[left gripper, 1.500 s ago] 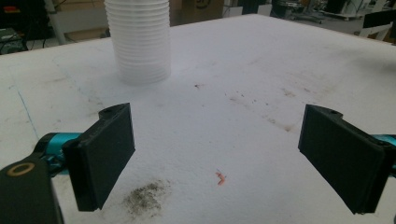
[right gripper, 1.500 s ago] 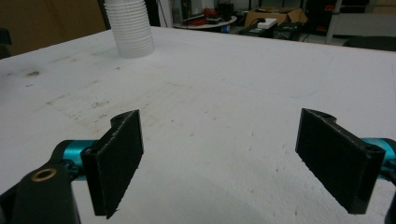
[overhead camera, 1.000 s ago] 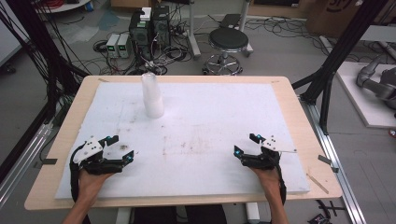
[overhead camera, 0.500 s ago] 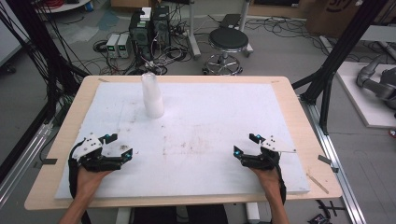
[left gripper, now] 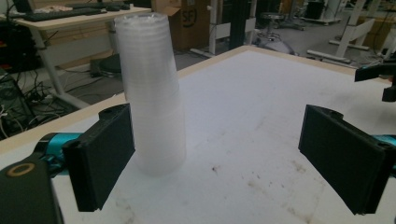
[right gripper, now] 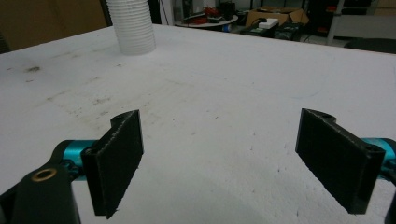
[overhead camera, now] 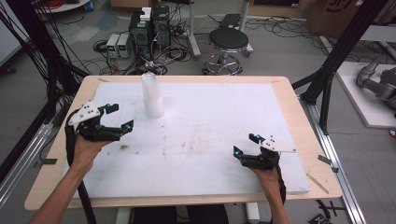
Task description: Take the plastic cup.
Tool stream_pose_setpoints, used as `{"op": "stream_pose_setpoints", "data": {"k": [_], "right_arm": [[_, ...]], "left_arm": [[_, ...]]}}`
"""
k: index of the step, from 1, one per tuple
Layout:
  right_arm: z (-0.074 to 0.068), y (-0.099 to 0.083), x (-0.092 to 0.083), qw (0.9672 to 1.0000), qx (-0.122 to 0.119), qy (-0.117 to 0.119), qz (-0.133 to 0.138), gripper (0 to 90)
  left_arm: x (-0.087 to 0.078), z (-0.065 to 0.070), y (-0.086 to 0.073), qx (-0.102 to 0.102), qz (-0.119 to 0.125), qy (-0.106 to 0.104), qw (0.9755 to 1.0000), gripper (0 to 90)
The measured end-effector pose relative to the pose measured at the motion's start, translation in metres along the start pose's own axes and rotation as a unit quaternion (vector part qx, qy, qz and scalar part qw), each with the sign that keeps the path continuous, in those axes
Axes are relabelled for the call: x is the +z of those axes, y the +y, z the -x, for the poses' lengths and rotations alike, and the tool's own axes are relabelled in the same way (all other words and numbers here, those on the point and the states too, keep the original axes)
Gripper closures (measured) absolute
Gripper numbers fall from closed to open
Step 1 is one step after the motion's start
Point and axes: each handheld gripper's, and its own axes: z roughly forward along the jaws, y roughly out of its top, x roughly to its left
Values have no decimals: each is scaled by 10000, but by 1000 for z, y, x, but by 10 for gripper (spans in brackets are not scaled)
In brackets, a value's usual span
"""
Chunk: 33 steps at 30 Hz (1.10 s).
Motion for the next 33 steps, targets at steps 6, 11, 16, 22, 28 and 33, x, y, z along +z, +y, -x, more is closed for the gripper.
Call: {"op": "stream_pose_setpoints", "data": {"k": [6, 11, 16, 22, 28, 33], "right_arm": [[0, 0, 0, 10000, 58, 5, -9, 151], [0, 0, 0, 10000, 32, 9, -20, 151], [0, 0, 0, 10000, 36, 12, -22, 151], [0, 0, 0, 10000, 29, -3, -37, 151], [-1, 0, 0, 10000, 0, -5, -35, 151], [0, 0, 0, 10000, 9, -9, -20, 151]], "left_arm": [[16, -18, 27, 21, -8, -124, 9999, 105], [28, -32, 48, 54, -39, -214, 9997, 105], [41, -44, 65, 71, -145, -278, 9995, 105], [58, -55, 82, 70, -223, -312, 9992, 105], [76, -62, 95, 75, -445, -354, 9984, 105], [86, -65, 103, 109, -567, -390, 9976, 105]]}}
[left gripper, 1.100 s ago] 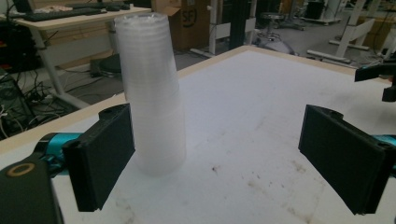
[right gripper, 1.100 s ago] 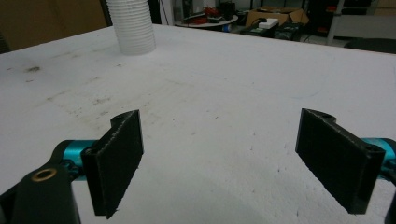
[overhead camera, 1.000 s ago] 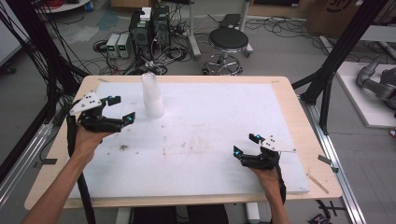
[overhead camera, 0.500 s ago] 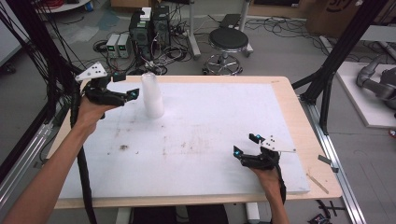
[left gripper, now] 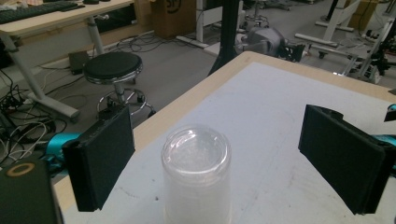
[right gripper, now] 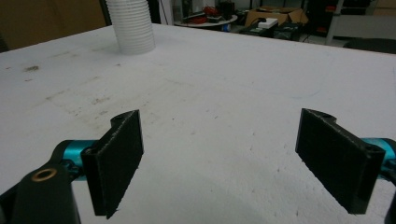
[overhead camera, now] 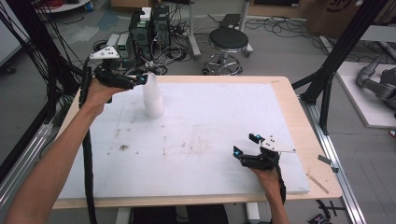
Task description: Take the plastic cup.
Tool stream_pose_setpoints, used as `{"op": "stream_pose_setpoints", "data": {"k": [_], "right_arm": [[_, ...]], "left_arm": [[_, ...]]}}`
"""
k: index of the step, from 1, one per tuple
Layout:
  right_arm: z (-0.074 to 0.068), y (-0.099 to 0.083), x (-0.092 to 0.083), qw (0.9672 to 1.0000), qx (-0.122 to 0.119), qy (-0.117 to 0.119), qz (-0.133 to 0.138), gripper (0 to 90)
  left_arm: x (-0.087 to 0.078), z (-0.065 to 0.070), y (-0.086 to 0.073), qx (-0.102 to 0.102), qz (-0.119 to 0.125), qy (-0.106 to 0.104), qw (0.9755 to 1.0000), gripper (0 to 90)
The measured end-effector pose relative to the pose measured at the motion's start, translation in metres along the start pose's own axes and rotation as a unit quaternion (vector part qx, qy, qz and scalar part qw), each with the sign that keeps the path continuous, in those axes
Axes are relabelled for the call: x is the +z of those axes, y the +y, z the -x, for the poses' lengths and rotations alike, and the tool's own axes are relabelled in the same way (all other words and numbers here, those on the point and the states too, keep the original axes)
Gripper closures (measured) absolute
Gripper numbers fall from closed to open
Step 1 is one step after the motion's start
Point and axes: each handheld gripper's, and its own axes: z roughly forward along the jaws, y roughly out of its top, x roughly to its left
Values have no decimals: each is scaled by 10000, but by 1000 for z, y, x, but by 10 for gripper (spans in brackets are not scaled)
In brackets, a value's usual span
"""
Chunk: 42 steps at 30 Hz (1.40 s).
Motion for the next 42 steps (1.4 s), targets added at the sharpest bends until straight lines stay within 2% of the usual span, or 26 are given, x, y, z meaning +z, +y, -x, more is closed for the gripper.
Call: {"op": "stream_pose_setpoints", "data": {"k": [6, 7, 10, 18, 21, 25, 27, 32, 42], "right_arm": [[0, 0, 0, 10000, -19, 9, -9, 151], [0, 0, 0, 10000, -8, 10, -15, 151], [0, 0, 0, 10000, -26, -9, 13, 151], [0, 0, 0, 10000, 23, -1, -26, 151], [0, 0, 0, 10000, 23, -2, -23, 151], [0, 0, 0, 10000, 13, 1, -25, 151], [0, 0, 0, 10000, 9, 8, -19, 151], [0, 0, 0, 10000, -11, 10, -17, 151], [0, 0, 0, 10000, -9, 0, -16, 151]], "left_arm": [[12, -5, 7, 32, -118, 56, 9999, 105], [15, -5, 7, -11, -150, 48, 9999, 105], [23, -8, 3, 11, -459, 77, 9989, 105], [41, -13, -2, -60, -901, 162, 9958, 105], [48, -13, -5, -59, -1100, 173, 9938, 105], [56, -13, -10, 42, -1466, 261, 9888, 109], [59, -14, -12, 2, -1569, 298, 9872, 109], [64, -14, -16, -22, -1657, 260, 9858, 121], [66, -11, -17, 14, -1836, 184, 9828, 207]]}}
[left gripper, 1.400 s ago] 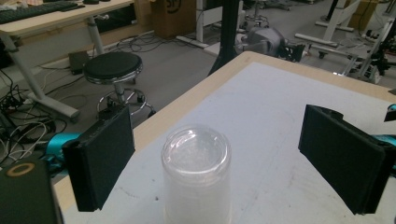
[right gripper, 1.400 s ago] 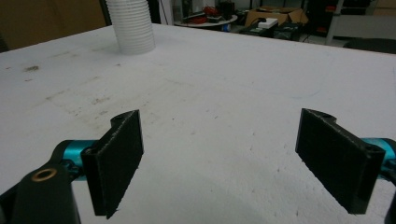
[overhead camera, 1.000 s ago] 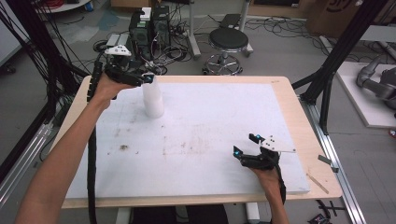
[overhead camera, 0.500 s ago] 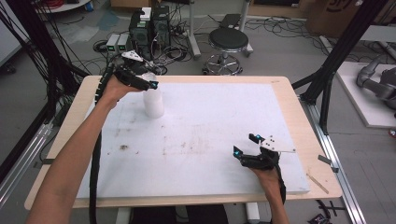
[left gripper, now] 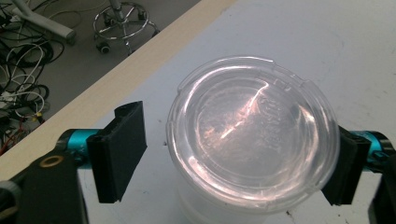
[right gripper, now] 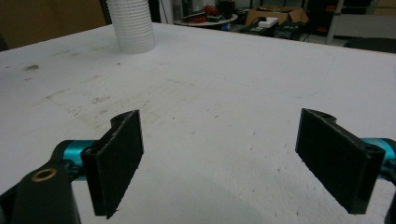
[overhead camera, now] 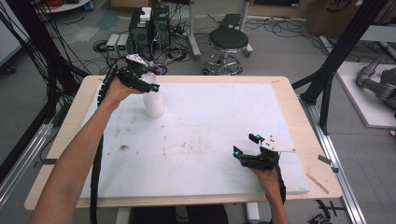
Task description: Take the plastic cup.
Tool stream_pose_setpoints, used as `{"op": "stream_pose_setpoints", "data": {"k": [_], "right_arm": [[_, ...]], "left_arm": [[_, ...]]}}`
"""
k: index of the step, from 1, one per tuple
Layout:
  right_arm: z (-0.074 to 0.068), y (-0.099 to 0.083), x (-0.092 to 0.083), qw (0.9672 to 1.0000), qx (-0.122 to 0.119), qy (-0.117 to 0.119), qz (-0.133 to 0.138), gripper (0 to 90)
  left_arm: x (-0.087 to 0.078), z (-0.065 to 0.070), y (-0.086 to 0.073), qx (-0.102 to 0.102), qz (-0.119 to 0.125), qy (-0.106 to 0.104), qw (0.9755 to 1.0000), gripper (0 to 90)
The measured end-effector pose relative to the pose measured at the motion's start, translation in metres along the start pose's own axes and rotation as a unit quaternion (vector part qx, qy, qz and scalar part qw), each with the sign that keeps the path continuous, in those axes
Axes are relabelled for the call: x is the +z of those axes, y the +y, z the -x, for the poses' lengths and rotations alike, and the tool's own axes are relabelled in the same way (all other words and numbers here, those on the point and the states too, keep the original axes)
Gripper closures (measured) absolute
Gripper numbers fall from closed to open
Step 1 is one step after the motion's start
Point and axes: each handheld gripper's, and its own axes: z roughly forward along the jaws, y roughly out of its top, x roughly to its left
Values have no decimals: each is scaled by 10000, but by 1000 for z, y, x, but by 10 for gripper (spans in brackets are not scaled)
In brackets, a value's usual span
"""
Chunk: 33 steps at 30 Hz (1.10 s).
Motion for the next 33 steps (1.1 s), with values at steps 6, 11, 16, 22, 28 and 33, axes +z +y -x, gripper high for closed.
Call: {"op": "stream_pose_setpoints", "data": {"k": [6, 11, 16, 22, 28, 33], "right_arm": [[0, 0, 0, 10000, -33, -8, -16, 151], [0, 0, 0, 10000, -29, -6, -13, 151], [0, 0, 1, 10000, -13, 1, -27, 151], [0, 0, 1, 10000, -3, 0, -37, 151], [0, 0, 1, 10000, 3, -2, -37, 151], [-1, 0, 1, 10000, 8, 2, -46, 151]], "left_arm": [[0, 2, 1, 24, -51, -16, 10000, 247], [-1, 3, 1, 46, -78, -64, 9999, 298], [-2, 5, 3, 88, -124, -63, 9999, 350], [-3, 7, 4, 82, -190, -10, 9998, 356], [-4, 8, 6, 82, -169, 5, 9998, 358], [-11, 10, 14, 106, -127, 38, 9999, 358]]}}
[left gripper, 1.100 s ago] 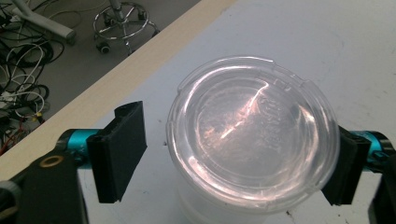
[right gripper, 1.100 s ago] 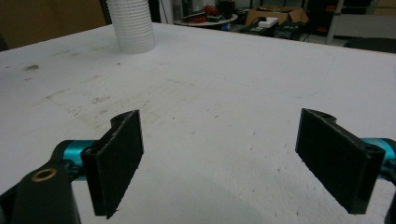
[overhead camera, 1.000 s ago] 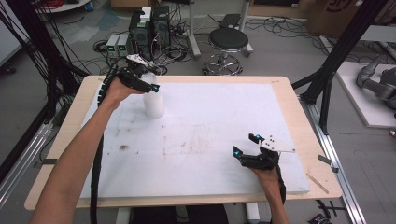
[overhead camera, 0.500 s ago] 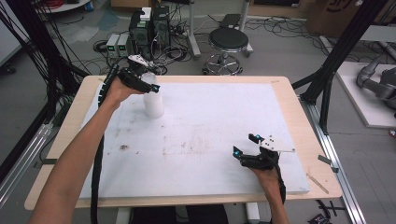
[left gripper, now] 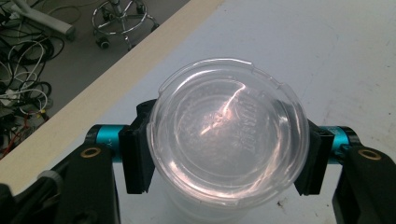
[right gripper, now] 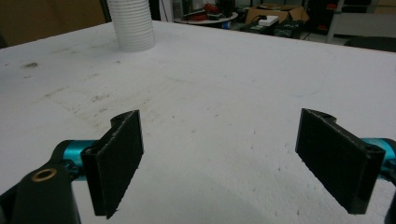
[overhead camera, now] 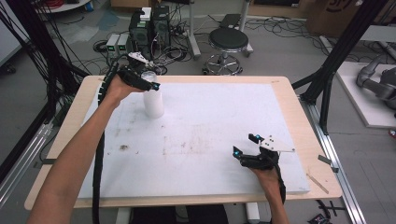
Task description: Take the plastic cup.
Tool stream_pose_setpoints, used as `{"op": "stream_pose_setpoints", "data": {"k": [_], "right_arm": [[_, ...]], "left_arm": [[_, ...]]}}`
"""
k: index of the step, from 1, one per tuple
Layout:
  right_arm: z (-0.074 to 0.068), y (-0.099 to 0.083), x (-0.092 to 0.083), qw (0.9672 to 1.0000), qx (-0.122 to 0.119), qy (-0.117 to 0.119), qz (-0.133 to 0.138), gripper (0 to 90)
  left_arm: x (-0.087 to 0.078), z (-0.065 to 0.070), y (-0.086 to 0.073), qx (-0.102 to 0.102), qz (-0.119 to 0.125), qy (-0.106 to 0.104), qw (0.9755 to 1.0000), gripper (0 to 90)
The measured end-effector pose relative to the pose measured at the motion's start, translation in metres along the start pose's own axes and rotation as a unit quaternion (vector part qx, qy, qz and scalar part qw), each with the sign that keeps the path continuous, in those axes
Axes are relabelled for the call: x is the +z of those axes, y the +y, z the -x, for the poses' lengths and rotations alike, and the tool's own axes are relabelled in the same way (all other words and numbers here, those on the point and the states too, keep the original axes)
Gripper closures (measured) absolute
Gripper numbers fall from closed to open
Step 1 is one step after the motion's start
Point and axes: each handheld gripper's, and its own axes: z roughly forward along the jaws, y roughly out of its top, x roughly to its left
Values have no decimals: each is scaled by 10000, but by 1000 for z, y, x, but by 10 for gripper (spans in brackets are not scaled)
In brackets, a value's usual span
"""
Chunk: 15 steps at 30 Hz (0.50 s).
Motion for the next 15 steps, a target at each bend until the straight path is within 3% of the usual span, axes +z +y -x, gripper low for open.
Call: {"op": "stream_pose_setpoints", "data": {"k": [6, 15], "right_arm": [[0, 0, 0, 10000, -4, 2, -4, 151], [0, 0, 0, 10000, -8, -3, 15, 151]], "left_arm": [[-19, 2, 18, 31, 187, 33, 9998, 374], [-65, 6, 52, 18, 557, 116, 9984, 392]]}}
